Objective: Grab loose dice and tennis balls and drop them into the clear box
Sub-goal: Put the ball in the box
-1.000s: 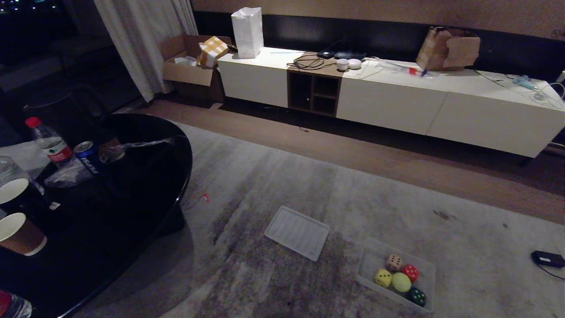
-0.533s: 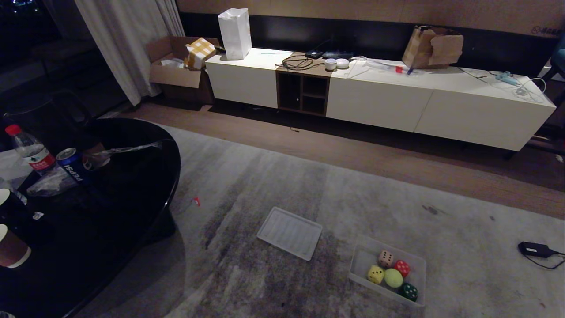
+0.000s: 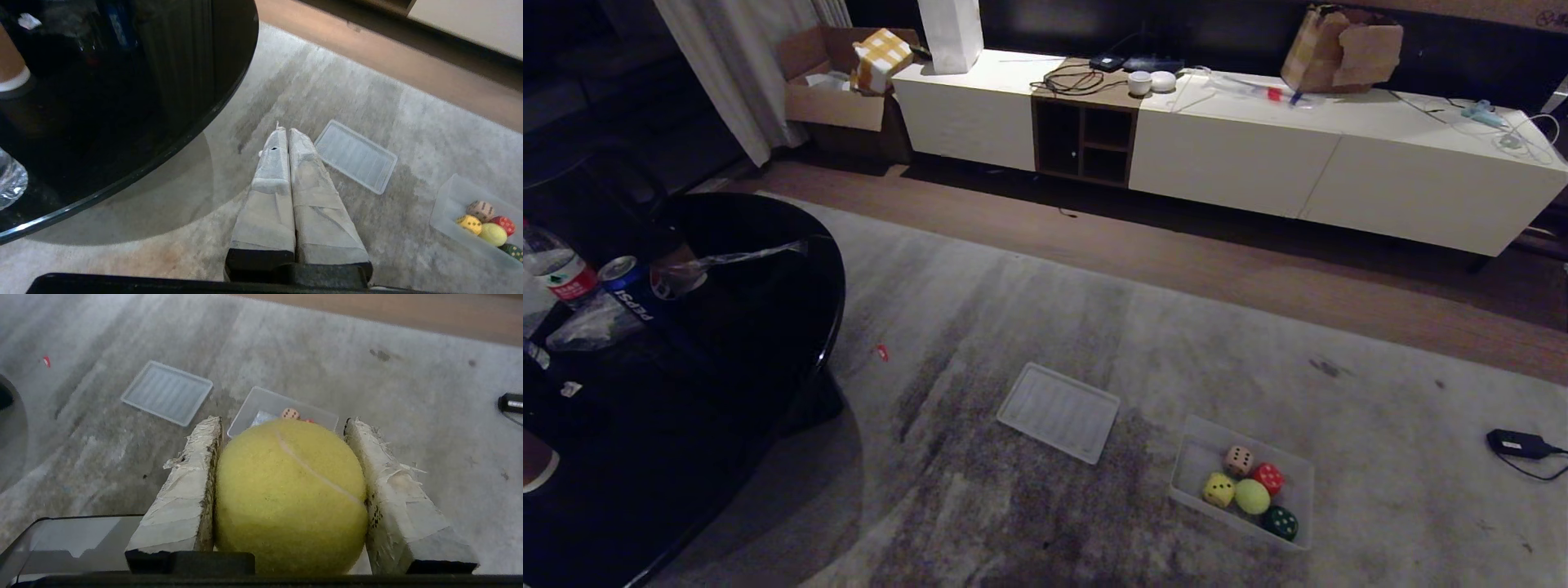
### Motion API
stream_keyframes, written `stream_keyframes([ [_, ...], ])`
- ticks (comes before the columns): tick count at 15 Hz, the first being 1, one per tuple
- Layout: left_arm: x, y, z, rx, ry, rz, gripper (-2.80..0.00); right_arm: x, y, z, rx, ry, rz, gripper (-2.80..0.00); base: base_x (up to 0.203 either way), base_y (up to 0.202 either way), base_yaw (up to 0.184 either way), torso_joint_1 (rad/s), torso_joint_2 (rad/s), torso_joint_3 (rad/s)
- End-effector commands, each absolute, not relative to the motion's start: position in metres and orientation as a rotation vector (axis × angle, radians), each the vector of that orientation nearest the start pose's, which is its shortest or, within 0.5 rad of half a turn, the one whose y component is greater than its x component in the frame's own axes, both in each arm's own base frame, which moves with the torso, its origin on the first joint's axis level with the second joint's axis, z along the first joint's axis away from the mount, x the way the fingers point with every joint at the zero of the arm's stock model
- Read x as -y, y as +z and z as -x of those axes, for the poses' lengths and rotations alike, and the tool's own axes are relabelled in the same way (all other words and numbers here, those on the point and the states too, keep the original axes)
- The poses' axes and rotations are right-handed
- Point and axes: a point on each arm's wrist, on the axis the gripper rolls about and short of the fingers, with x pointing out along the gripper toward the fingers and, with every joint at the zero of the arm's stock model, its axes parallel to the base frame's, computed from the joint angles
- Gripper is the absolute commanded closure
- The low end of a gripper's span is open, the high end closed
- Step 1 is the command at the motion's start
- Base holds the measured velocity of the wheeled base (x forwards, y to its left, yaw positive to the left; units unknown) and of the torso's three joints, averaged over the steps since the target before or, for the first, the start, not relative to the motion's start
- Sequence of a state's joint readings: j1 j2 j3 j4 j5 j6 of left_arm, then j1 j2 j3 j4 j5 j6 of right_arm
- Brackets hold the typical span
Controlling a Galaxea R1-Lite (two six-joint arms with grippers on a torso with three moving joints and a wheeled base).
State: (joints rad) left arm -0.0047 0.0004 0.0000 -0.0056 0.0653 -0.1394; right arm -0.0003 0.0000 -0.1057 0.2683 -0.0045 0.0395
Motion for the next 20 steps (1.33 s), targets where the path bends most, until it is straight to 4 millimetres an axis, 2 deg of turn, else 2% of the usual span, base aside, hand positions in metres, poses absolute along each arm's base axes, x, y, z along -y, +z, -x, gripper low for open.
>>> stream_keyframes([
  [1,-0.0016,0.0757,0.0226,0.007,0.062,0.14,0.0,0.0001,0.0768,0.033,-0.165,-0.009,-0.04,0.0,0.0,0.0,0.0,0.005,0.0,-0.197],
  [20,-0.0016,0.0757,0.0226,0.007,0.061,0.14,0.0,0.0001,0.0768,0.033,-0.166,-0.009,-0.038,0.0,0.0,0.0,0.0,0.003,0.0,-0.2],
])
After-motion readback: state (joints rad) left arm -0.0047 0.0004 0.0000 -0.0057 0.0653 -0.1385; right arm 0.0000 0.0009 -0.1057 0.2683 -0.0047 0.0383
